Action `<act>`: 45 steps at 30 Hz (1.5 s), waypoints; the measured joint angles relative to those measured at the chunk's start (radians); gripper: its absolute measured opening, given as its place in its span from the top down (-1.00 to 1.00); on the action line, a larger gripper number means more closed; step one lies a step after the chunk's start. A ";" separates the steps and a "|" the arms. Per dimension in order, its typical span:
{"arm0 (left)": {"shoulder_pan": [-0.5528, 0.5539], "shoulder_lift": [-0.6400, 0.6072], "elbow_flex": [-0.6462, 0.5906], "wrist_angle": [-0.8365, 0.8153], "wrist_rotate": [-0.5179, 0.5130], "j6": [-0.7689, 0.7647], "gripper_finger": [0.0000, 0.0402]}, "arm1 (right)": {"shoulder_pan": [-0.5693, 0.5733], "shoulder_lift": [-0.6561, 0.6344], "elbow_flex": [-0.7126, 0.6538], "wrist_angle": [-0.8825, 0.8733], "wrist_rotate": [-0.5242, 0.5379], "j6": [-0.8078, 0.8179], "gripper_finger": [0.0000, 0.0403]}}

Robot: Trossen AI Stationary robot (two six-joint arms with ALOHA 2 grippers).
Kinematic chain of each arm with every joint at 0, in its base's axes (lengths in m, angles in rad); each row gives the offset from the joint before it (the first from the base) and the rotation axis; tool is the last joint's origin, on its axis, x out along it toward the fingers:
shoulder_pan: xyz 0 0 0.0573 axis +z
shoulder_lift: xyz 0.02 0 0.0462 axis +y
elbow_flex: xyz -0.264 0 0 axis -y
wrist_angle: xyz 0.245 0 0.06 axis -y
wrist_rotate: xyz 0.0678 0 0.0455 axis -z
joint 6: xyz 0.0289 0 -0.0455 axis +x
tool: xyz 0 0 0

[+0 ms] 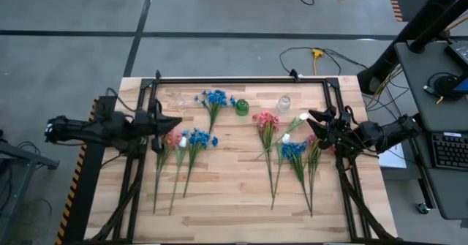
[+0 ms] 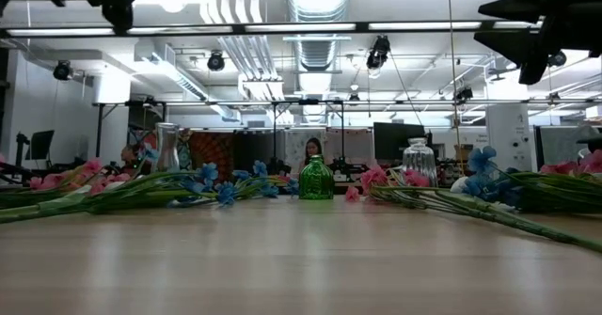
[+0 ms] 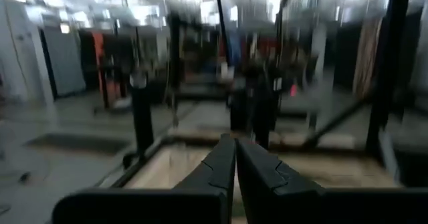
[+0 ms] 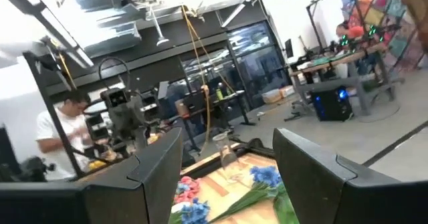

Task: Sort flowers into vase by color
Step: Put the middle pink flowers into the green vase

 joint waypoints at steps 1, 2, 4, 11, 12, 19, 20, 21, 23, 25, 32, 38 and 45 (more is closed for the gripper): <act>0.000 0.032 0.032 -0.042 -0.003 0.009 1.00 | 0.000 0.000 0.000 -0.001 0.000 0.024 -0.11; 0.000 0.061 0.063 -0.080 -0.012 0.013 1.00 | 0.000 0.000 0.002 -0.004 0.000 0.045 -0.11; 0.000 0.115 0.124 -0.161 -0.035 0.012 1.00 | 0.000 0.014 0.010 -0.010 -0.001 0.075 -0.11; 0.000 0.260 0.238 -0.382 -0.061 0.008 1.00 | 0.000 0.146 0.085 -0.011 0.000 0.117 -0.11; 0.000 0.271 0.248 -0.403 -0.065 0.008 1.00 | 0.000 0.177 0.102 -0.009 0.001 0.118 -0.11; 0.000 0.288 0.301 -0.447 -0.171 0.008 1.00 | 0.000 0.392 0.268 -0.138 0.131 0.171 -0.11; 0.000 0.281 0.301 -0.449 -0.177 0.007 1.00 | 0.000 0.417 0.303 -0.195 0.144 0.199 -0.11; 0.000 0.272 0.301 -0.453 -0.181 0.005 1.00 | 0.000 0.437 0.341 -0.260 0.154 0.231 -0.11; 0.000 0.255 0.296 -0.460 -0.181 0.003 1.00 | 0.000 0.475 0.421 -0.402 0.155 0.299 -0.11; 0.000 0.240 0.291 -0.496 -0.182 -0.021 1.00 | 0.000 0.519 0.495 -0.530 0.155 0.379 -0.11; 0.000 0.235 0.291 -0.556 -0.182 -0.149 1.00 | 0.000 0.654 0.660 -0.787 0.154 0.551 -0.11; 0.000 0.278 0.291 -0.555 -0.182 -0.228 1.00 | 0.000 0.735 0.732 -0.843 0.145 0.590 -0.11; 0.000 0.338 0.291 -0.446 -0.182 -0.266 1.00 | -0.002 0.788 0.772 -0.851 0.092 0.592 -0.11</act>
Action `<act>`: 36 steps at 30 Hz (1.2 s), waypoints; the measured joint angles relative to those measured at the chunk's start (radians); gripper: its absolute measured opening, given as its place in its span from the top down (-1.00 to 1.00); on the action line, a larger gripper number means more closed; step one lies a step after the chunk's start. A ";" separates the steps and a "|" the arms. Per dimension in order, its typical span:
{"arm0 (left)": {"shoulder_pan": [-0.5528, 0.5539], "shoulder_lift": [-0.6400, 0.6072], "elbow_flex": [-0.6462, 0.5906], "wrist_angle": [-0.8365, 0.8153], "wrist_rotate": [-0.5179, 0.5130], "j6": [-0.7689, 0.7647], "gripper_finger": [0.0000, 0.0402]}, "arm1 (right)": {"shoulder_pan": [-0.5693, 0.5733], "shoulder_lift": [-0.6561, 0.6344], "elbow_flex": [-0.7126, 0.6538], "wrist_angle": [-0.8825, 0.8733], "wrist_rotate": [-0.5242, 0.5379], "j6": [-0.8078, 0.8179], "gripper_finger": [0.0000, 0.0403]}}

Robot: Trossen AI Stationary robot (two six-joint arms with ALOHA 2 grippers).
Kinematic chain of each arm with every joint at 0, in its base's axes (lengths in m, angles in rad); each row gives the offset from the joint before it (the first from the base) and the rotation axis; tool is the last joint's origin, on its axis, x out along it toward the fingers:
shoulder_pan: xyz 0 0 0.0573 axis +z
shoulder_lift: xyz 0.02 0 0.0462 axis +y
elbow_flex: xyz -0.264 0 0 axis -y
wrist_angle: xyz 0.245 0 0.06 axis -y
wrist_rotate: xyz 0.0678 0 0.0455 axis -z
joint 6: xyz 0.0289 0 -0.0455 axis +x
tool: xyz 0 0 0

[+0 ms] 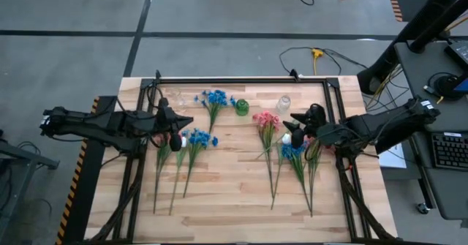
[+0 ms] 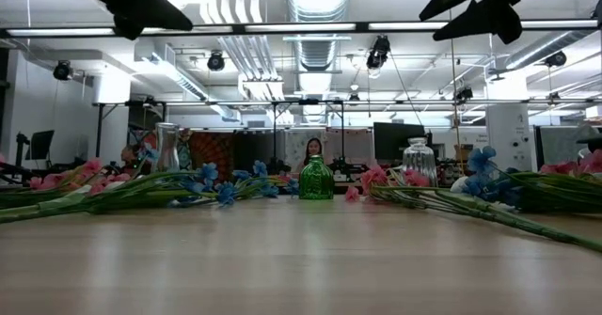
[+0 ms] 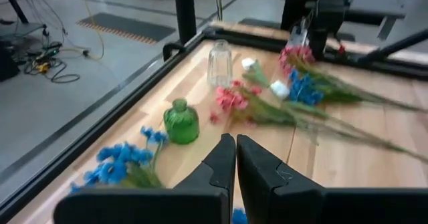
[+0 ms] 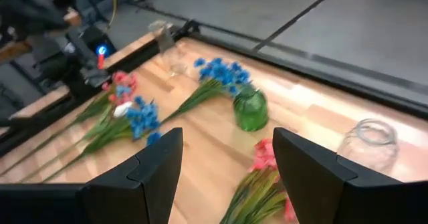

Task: Sort flowers into vase by color
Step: Put the middle pink flowers into the green vase

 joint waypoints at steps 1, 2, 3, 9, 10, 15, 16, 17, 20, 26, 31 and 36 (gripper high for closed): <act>0.000 0.005 0.000 0.013 0.000 0.000 1.00 | 0.000 0.003 0.003 0.000 -0.013 0.000 -0.11; 0.000 0.010 0.000 0.014 0.000 0.001 1.00 | 0.000 0.006 0.006 0.002 -0.019 0.000 -0.12; 0.000 0.014 0.000 0.015 0.000 0.003 1.00 | 0.000 0.010 0.008 0.004 -0.020 0.000 -0.14; 0.000 0.038 0.000 0.011 0.000 0.011 1.00 | -0.007 0.043 0.017 0.005 -0.026 0.000 -0.33; 0.000 0.043 0.000 0.011 0.000 0.011 1.00 | -0.012 0.050 0.020 0.007 -0.027 0.008 -0.37; 0.000 0.062 0.000 0.004 0.000 0.011 1.00 | -0.059 0.101 0.051 0.003 -0.115 0.024 -0.51; 0.000 0.065 0.000 0.003 0.000 0.011 1.00 | -0.071 0.113 0.060 0.003 -0.129 0.025 -0.53; 0.000 0.067 0.000 0.003 0.000 0.011 1.00 | -0.083 0.126 0.069 0.002 -0.138 0.025 -0.54; 0.000 0.069 0.000 0.003 0.000 0.011 1.00 | -0.123 0.168 0.100 -0.028 -0.180 0.026 -0.55; 0.000 0.056 0.000 -0.003 0.000 0.011 1.00 | -0.196 0.287 0.171 -0.140 -0.252 0.071 -0.55; 0.000 0.032 0.000 -0.009 0.000 0.011 1.00 | -0.233 0.410 0.224 -0.183 -0.304 0.085 -0.64; 0.000 0.014 0.000 -0.049 0.000 0.000 1.00 | -0.255 0.535 0.255 -0.192 -0.402 0.128 -0.74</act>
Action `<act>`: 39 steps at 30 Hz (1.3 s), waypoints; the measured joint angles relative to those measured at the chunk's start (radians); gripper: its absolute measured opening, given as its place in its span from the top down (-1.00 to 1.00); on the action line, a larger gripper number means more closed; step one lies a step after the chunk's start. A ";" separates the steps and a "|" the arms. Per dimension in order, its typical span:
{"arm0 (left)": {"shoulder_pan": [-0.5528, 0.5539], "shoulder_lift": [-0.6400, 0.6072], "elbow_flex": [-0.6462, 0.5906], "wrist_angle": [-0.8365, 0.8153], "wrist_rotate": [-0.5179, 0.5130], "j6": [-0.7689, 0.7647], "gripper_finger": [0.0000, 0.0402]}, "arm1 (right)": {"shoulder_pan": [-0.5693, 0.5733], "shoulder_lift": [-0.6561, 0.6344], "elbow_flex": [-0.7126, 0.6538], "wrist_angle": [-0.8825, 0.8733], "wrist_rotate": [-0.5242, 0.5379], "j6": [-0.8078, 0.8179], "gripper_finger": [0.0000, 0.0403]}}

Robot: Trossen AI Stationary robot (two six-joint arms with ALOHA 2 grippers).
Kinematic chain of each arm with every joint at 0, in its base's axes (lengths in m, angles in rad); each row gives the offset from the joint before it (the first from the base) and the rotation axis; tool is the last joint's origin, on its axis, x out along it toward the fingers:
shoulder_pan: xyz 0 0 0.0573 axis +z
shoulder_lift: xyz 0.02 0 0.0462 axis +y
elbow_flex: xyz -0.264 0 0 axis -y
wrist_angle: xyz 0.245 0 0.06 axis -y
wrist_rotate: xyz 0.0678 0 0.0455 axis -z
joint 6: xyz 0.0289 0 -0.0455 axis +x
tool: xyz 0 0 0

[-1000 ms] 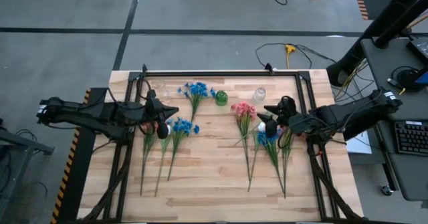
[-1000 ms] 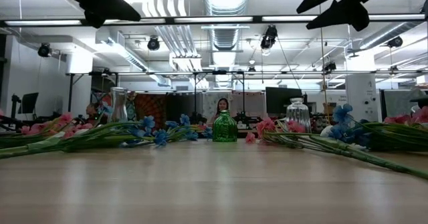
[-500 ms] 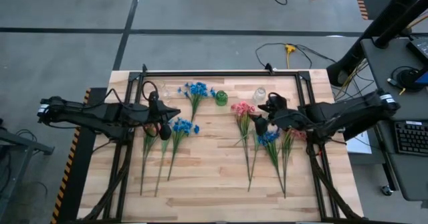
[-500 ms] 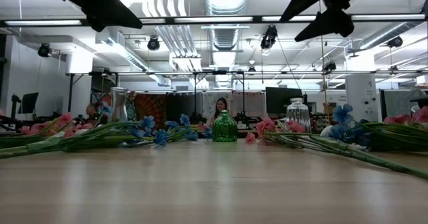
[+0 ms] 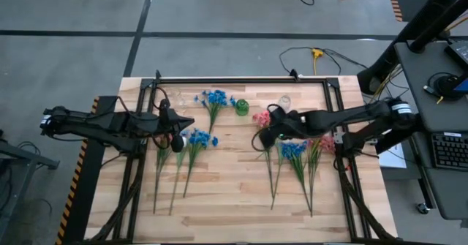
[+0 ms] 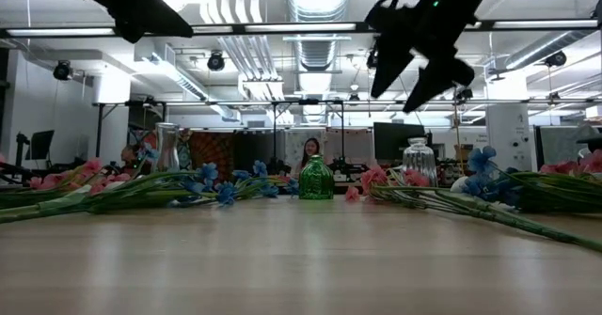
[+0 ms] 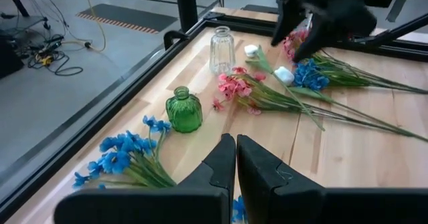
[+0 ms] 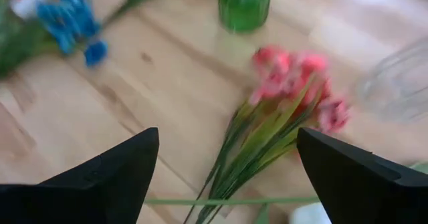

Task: Sort flowers into vase by color
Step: Put the middle pink flowers into the green vase

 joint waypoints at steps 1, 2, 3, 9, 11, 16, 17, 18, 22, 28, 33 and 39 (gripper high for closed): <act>0.000 -0.003 0.000 -0.008 0.000 -0.001 1.00 | -0.004 0.026 0.005 -0.013 -0.017 0.012 -0.75; 0.000 -0.004 0.000 -0.016 0.000 -0.002 1.00 | -0.007 0.051 0.011 -0.024 -0.031 0.027 -0.76; 0.000 -0.005 0.000 -0.021 0.000 -0.003 1.00 | -0.009 0.073 0.015 -0.033 -0.045 0.040 -0.76; 0.000 -0.005 0.000 -0.029 0.000 -0.003 1.00 | -0.012 0.181 0.024 -0.041 -0.097 0.111 -0.76; 0.000 -0.005 0.000 -0.031 0.000 -0.003 1.00 | -0.012 0.206 0.024 -0.041 -0.111 0.128 -0.76; 0.000 -0.005 0.000 -0.031 0.000 -0.001 1.00 | -0.019 0.273 0.028 -0.033 -0.114 0.148 -0.76; 0.000 -0.005 0.000 -0.031 0.000 -0.001 1.00 | -0.024 0.288 0.029 -0.032 -0.114 0.148 -0.76; 0.000 -0.005 0.000 -0.031 0.000 -0.001 1.00 | -0.029 0.303 0.030 -0.030 -0.113 0.147 -0.76; 0.000 -0.005 0.000 -0.030 0.000 -0.001 1.00 | -0.042 0.359 0.040 -0.023 -0.113 0.137 -0.76; 0.000 -0.005 0.000 -0.030 -0.001 0.000 1.00 | -0.052 0.392 0.040 0.019 -0.125 0.119 -0.74; 0.000 -0.005 0.000 -0.030 -0.001 0.000 1.00 | -0.058 0.398 0.040 0.047 -0.148 0.120 -0.56; 0.000 -0.005 0.000 -0.030 -0.002 0.000 1.00 | -0.065 0.402 0.040 0.047 -0.148 0.128 -0.22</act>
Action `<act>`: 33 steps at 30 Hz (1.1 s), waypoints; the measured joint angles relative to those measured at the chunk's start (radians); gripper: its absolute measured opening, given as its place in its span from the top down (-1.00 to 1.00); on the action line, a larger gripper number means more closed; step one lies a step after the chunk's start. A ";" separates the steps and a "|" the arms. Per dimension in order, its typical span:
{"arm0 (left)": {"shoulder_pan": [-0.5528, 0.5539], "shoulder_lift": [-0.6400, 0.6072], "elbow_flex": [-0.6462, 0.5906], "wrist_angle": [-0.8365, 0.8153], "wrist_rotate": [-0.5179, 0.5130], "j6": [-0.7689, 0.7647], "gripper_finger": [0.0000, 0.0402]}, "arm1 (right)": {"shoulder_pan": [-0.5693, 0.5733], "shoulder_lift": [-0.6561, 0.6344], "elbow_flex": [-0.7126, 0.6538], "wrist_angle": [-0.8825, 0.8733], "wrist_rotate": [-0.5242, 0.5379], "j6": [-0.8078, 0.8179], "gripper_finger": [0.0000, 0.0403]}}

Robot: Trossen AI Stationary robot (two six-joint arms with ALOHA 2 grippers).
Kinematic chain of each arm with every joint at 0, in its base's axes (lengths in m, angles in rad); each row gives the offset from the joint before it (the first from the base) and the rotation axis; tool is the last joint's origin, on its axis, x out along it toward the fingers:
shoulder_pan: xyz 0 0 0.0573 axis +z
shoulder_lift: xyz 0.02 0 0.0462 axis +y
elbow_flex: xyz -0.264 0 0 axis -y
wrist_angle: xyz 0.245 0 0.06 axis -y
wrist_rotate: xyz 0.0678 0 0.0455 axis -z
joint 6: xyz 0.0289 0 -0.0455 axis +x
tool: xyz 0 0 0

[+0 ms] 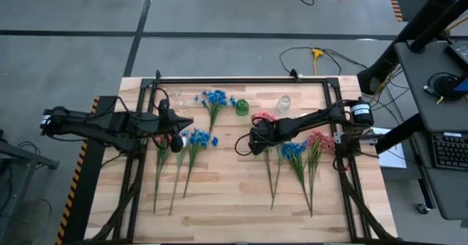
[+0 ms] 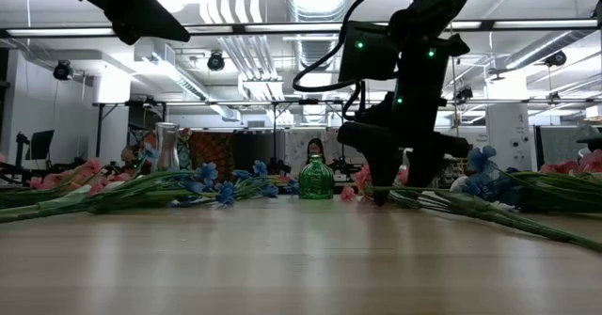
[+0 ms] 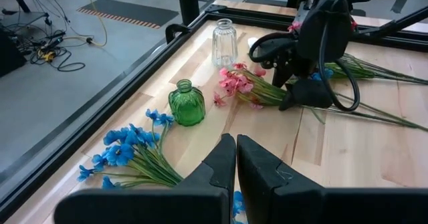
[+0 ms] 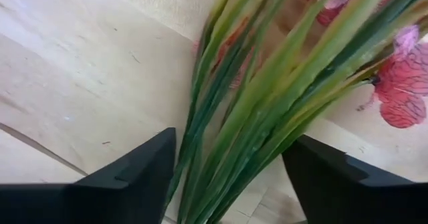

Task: Sort flowers into vase by color
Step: Put the middle pink flowers into the green vase

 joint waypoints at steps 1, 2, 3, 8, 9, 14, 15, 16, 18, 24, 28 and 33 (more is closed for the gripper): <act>0.000 0.000 0.000 0.000 0.000 0.000 1.00 | -0.001 0.000 0.000 0.000 0.000 0.000 -0.16; 0.000 0.000 0.000 0.000 0.000 0.000 1.00 | -0.002 -0.001 0.000 0.000 0.000 0.001 -0.11; 0.000 0.000 0.000 0.000 0.000 0.000 1.00 | -0.002 -0.001 0.000 0.001 0.000 0.001 -0.07; 0.000 0.000 0.000 0.000 0.000 0.000 1.00 | -0.002 -0.002 0.000 0.001 -0.001 0.003 0.13; 0.000 0.000 0.000 0.000 0.000 0.000 1.00 | -0.002 -0.002 0.000 0.001 -0.001 0.003 0.17; 0.000 0.000 0.000 0.000 0.000 0.000 1.00 | -0.002 -0.004 -0.001 0.003 -0.003 0.002 0.33; 0.000 0.000 0.000 0.000 0.000 0.000 1.00 | -0.002 -0.004 -0.001 0.003 -0.003 0.002 0.36; 0.000 0.000 0.000 0.000 0.000 0.000 1.00 | -0.002 -0.005 -0.001 0.003 -0.003 0.002 0.40; 0.000 0.000 0.000 0.000 0.000 0.000 1.00 | -0.002 -0.009 -0.002 0.003 -0.005 0.001 0.46; 0.000 0.000 0.000 0.000 0.000 0.000 1.00 | -0.002 -0.038 -0.002 0.000 -0.006 -0.017 0.67; 0.000 0.000 0.000 0.000 0.000 0.000 1.00 | -0.002 -0.062 -0.002 0.000 0.000 -0.025 0.78; 0.000 0.000 0.000 0.001 0.000 0.000 1.00 | -0.002 -0.098 -0.002 0.000 0.008 -0.044 0.85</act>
